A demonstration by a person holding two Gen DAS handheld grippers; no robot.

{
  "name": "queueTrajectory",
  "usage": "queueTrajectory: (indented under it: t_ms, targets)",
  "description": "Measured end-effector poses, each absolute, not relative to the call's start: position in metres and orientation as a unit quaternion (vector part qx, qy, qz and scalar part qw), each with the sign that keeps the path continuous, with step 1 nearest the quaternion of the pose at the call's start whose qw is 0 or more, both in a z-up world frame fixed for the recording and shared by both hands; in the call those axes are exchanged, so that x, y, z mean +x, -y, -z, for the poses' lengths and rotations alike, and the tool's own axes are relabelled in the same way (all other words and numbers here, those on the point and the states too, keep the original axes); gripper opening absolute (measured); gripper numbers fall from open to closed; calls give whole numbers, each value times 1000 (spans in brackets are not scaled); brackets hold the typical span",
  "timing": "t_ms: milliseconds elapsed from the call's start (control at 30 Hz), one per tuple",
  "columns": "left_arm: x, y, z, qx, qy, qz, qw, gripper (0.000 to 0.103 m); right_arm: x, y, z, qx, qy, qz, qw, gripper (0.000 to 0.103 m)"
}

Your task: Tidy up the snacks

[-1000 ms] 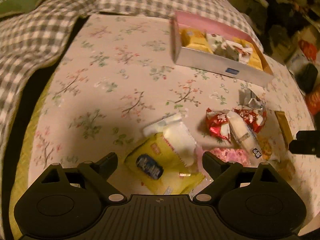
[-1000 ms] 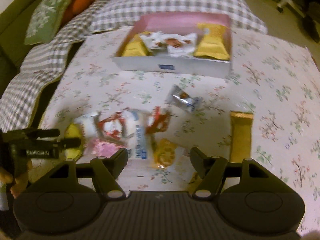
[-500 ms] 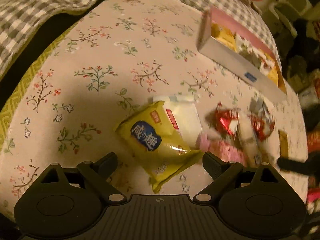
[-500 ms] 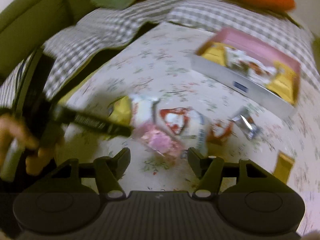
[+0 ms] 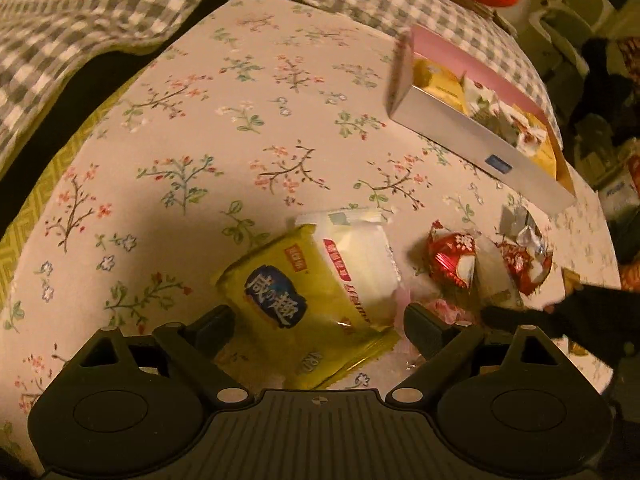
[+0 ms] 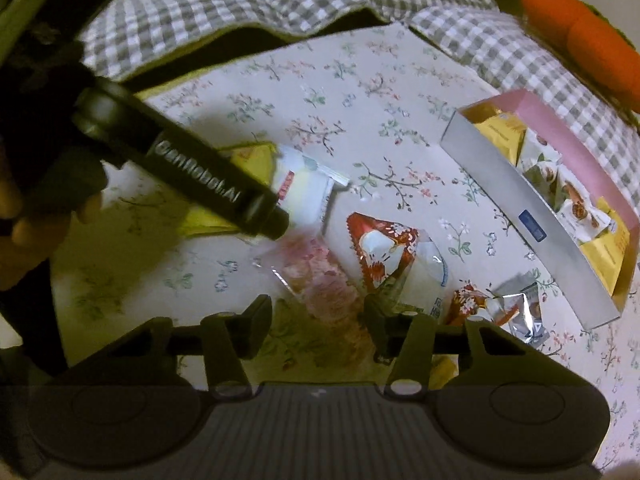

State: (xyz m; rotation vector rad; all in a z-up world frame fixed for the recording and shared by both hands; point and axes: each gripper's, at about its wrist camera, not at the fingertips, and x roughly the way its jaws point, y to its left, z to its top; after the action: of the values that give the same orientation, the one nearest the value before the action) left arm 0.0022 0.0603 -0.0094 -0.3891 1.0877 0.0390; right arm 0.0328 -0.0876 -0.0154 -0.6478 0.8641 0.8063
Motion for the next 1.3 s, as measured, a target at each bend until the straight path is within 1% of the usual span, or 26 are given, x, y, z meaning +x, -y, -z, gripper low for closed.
queueTrajectory:
  t_ms: [33, 100, 133, 200, 233, 300, 367, 467, 567, 600, 667, 1033, 1300]
  targets:
    - [2, -59, 9, -180, -513, -16, 839, 88, 34, 87, 16, -301, -397, -371, 783, 44]
    - [2, -59, 8, -176, -510, -10, 842, 78, 35, 87, 17, -297, -400, -369, 785, 44]
    - [3, -59, 8, -175, -509, -9, 843, 75, 37, 87, 18, -297, -401, -368, 785, 44]
    - [3, -60, 7, -172, -508, -10, 844, 67, 38, 86, 21, -300, -402, -364, 785, 43]
    - [3, -61, 8, -172, -507, -11, 844, 65, 38, 86, 21, -301, -403, -363, 784, 43]
    - [3, -63, 7, -171, -505, -14, 846, 54, 38, 85, 22, -303, -402, -364, 784, 43]
    - [3, -64, 7, -167, -503, -16, 848, 51, 40, 84, 22, -300, -402, -363, 785, 43]
    - [3, -63, 6, -164, -502, -11, 849, 49, 43, 84, 24, -292, -406, -361, 787, 42]
    - [3, -63, 5, -164, -503, -6, 849, 48, 44, 82, 24, -289, -410, -360, 787, 35]
    - [3, -64, 4, -165, -502, -5, 849, 48, 44, 82, 24, -286, -411, -362, 786, 31]
    - [3, -63, 2, -160, -500, -5, 851, 47, 44, 83, 21, -277, -415, -365, 786, 29]
    - [1, -65, -6, -153, -493, -5, 856, 47, 40, 87, 4, -232, -435, -382, 782, 29]
    - [4, -74, -15, -160, -481, -11, 862, 47, 43, 101, -19, -180, -421, -392, 798, 29]
